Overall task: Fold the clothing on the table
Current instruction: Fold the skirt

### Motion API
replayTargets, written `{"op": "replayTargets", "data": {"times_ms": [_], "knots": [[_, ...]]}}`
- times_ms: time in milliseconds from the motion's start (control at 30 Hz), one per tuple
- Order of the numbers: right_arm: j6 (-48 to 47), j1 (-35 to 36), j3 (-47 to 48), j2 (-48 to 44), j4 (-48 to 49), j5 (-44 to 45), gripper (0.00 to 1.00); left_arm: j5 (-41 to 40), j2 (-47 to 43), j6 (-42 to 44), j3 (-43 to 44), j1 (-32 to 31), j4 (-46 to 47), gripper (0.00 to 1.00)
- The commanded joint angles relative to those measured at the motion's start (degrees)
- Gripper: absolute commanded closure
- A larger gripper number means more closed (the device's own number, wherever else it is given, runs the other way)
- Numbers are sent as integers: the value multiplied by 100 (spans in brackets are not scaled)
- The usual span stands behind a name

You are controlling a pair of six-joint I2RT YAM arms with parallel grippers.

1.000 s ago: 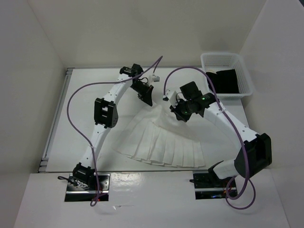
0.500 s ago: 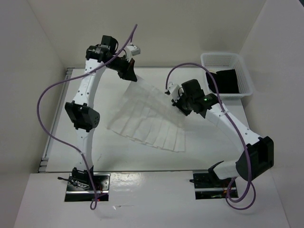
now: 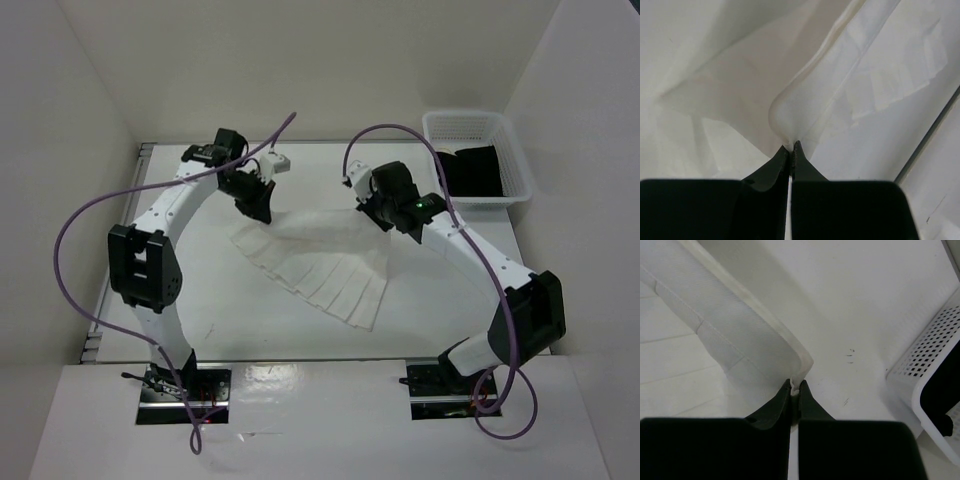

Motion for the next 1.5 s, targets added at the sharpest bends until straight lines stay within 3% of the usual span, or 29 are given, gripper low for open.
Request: {"op": "replayTargets", "data": {"times_ms": [0,367,700,933,1033,1233,1467], "knots": [[17,36,325,-96,-17,243,100,-625,-1018,-98,-1105,121,1155,100],[-589,255,774,-201,-1590,-1875,100,-942,-1266,-432,-1985,465,1684,100],[-765,729,616,-201,-1995,-2201,100,-1329,-1161,-792,-2038,465,2018,99],[-712,975,616,-8,-1995,-2649,100,-1504,-924,-1135,-1880,465,2184,93],[-660,976,616,63,-1917,-2649,100,-1618,-924,-1302,-1827,465,2308,92],[-414,976,554,10,-1486,-1473,100,-1724,-1354,-1469,-1521,465,2818,90],[-291,976,616,10,-1318,-549,100,-1452,-1030,-1733,-817,280,2879,89]]}}
